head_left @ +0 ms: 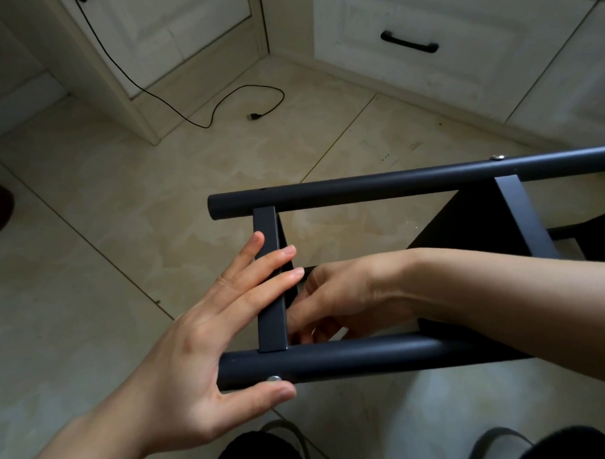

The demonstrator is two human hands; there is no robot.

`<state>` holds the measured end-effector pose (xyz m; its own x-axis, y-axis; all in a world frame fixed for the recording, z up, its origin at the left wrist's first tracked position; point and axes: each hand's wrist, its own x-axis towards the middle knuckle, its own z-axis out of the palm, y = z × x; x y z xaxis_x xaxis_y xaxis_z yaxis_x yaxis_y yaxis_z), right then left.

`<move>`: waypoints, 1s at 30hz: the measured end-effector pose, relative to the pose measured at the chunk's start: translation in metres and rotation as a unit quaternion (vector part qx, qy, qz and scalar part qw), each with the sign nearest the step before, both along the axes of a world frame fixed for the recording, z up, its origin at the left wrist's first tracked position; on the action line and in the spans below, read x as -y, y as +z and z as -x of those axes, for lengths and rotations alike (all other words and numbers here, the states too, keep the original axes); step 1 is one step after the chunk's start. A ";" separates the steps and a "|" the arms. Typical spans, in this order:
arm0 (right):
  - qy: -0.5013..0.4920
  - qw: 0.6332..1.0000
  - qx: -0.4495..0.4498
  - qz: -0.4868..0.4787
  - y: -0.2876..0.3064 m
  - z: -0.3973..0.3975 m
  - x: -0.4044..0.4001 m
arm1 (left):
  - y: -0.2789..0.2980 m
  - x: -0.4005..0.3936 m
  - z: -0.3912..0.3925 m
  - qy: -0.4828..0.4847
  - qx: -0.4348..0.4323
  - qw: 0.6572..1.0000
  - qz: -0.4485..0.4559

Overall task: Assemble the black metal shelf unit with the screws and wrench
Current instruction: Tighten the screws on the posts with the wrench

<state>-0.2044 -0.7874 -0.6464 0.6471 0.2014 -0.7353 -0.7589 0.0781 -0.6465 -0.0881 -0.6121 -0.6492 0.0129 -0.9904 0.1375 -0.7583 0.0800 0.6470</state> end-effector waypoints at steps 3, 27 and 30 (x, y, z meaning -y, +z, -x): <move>-0.003 1.000 0.004 -0.008 0.000 0.000 0.000 | 0.000 0.000 -0.001 -0.002 0.002 1.000 -0.001; -0.021 1.000 0.001 -0.017 0.000 -0.002 -0.002 | -0.003 -0.001 -0.001 0.002 -0.005 1.000 0.003; -0.010 1.000 0.004 -0.016 0.000 0.000 -0.001 | -0.002 -0.001 -0.001 0.002 -0.005 1.000 0.004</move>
<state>-0.2041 -0.7866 -0.6464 0.6578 0.2112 -0.7229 -0.7512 0.1142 -0.6501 -0.0869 -0.6114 -0.6516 0.0184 -0.9892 0.1451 -0.7523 0.0819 0.6537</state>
